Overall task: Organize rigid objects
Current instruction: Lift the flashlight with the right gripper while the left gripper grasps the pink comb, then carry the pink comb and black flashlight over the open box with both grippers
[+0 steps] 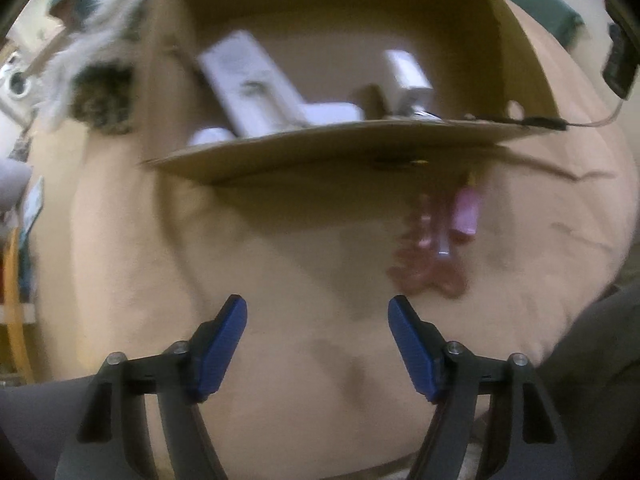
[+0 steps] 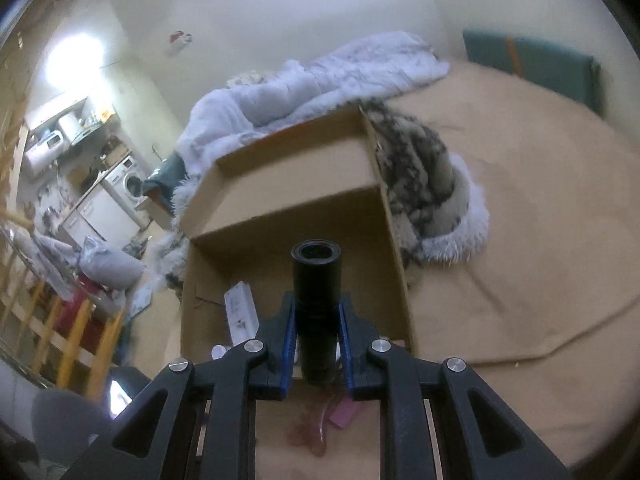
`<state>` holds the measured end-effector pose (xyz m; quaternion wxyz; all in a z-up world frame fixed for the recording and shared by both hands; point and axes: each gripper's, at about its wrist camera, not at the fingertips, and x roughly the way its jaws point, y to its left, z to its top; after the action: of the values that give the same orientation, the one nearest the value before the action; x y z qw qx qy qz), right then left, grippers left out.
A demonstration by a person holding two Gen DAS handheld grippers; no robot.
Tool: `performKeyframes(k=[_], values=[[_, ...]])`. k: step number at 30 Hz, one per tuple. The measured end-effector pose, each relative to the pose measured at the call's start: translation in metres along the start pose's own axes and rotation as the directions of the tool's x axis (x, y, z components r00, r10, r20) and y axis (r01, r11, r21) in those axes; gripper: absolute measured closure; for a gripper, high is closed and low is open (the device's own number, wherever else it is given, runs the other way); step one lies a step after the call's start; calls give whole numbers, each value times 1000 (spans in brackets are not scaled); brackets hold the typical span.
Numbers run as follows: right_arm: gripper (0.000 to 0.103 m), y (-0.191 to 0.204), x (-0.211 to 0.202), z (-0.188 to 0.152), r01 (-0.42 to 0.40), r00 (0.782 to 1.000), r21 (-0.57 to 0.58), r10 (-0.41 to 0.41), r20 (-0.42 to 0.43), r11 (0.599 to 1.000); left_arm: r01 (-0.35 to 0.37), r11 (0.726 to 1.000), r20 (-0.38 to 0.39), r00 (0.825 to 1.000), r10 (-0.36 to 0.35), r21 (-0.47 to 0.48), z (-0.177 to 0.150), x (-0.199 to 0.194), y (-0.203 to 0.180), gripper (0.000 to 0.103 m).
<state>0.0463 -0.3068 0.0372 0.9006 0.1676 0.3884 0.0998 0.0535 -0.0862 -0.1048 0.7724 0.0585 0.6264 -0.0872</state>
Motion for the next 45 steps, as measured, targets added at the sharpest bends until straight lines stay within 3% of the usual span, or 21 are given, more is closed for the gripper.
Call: performKeyframes(k=[3,7,11,13,16,17,20,24,29,38,45], values=[[83,-6,10,3,-4,1000,23,5,-27,1000,20,999,-24,1000,-19,50,12,7,-23,38],[83,-9,19,4,-9,998,30,11,-54,999,-4,987,-77,997,17,162,25,28,-55,38],[83,-8,20,3,-25,998,35,27,-61,999,1,985,-98,995,16,174,38,45,-69,37],[83,-8,19,4,-33,998,40,35,-61,999,-30,979,-119,991,55,201,43,58,-76,37],[83,-8,18,4,-35,998,38,37,-57,999,-42,984,-144,987,67,173,50,69,-75,37],[83,-8,18,4,-37,998,39,39,-56,999,-42,986,-147,987,67,164,52,70,-75,38],[83,-9,20,5,-41,997,42,44,-61,998,-22,989,-149,988,44,146,56,68,-71,63],[83,-7,21,5,-41,997,36,43,-65,998,-5,992,-160,987,25,127,58,64,-61,70],[83,-6,22,3,-32,997,24,33,-72,999,-24,994,-139,989,40,111,54,56,-36,71],[83,2,26,0,-52,995,1,52,-88,999,-92,996,-106,990,90,-8,31,44,24,71],[83,8,26,-4,-57,995,-27,55,-80,998,-101,991,-78,992,94,-89,17,27,53,72]])
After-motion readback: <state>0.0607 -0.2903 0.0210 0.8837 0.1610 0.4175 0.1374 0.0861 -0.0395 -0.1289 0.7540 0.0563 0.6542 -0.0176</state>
